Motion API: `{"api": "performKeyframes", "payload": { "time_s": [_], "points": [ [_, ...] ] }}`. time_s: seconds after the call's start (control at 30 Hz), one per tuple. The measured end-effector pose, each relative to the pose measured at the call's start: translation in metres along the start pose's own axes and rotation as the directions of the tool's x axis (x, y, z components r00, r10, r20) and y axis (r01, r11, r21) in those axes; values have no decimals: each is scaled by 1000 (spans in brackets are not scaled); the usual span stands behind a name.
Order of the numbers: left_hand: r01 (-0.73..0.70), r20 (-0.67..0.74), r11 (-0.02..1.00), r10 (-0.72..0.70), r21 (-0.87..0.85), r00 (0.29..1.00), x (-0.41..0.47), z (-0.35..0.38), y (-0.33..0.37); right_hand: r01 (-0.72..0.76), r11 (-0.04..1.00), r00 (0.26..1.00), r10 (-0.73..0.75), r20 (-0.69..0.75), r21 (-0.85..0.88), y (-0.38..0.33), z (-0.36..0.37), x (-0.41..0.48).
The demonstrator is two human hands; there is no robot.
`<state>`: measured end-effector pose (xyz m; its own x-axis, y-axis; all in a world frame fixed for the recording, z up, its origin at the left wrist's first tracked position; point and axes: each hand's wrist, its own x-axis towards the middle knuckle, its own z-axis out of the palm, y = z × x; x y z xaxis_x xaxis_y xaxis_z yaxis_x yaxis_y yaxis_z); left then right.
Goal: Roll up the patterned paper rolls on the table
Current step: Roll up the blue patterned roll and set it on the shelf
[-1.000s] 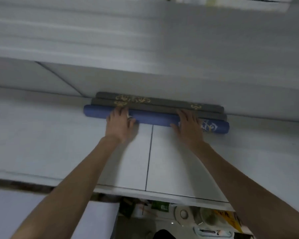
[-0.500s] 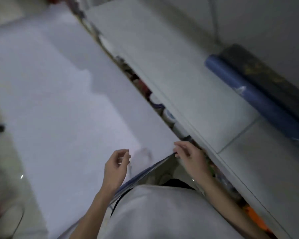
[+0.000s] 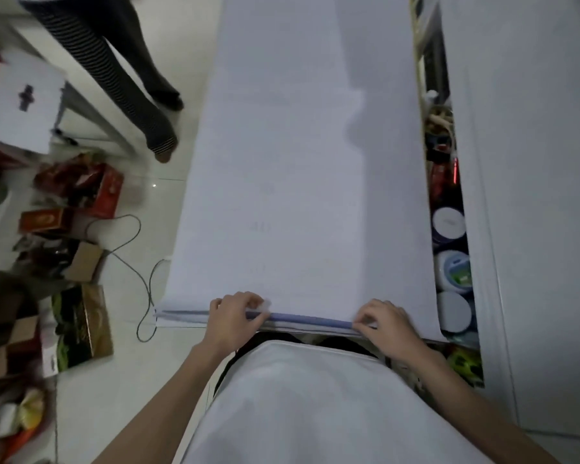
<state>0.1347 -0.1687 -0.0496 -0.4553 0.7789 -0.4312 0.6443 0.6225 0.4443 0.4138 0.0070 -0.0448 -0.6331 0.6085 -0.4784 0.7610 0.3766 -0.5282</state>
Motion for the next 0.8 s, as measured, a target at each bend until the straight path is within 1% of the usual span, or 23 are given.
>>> {"api": "performKeyframes", "payload": {
  "time_s": [0.1,0.17,0.23,0.3,0.37,0.43,0.53,0.57,0.6,0.63,0.7,0.73,0.8],
  "points": [
    [5,-108,1000,-8,-23,994,4,-3,9,-48,994,999,49,-4,95,2,-9,16],
    [-55,-196,996,67,68,978,7,-5,12,-67,994,996,72,-57,90,4,-14,28],
    [-114,-241,980,152,165,959,12,-10,11,-77,994,994,83,-77,79,4,-21,37],
    [-185,-221,949,243,254,945,19,-17,9,-62,996,994,67,-85,60,5,-27,48],
    [-256,-149,900,325,354,934,26,-21,5,-54,995,993,61,-100,79,5,-31,58],
    [-273,-81,879,329,391,941,31,-23,2,-47,993,992,59,-115,111,4,-31,65],
    [-275,-31,877,312,393,950,40,-27,1,-50,987,991,68,-112,151,-1,-30,71],
    [-283,-31,877,319,388,947,42,-28,2,-34,990,991,51,-123,136,-1,-29,71],
    [-294,-37,877,332,379,943,44,-30,2,11,996,988,2,-152,87,-1,-30,71],
    [-310,-44,875,350,371,936,47,-32,2,74,997,981,-75,-180,-12,0,-29,71],
    [-342,-45,869,382,359,923,52,-34,-2,174,969,963,-205,-177,-175,2,-27,67],
    [-346,-41,870,384,351,922,54,-35,-3,180,964,962,-214,-172,-195,1,-25,64],
    [-338,-29,881,367,332,930,58,-36,-6,144,965,969,-182,-165,-218,3,-21,59]
  ]
}}
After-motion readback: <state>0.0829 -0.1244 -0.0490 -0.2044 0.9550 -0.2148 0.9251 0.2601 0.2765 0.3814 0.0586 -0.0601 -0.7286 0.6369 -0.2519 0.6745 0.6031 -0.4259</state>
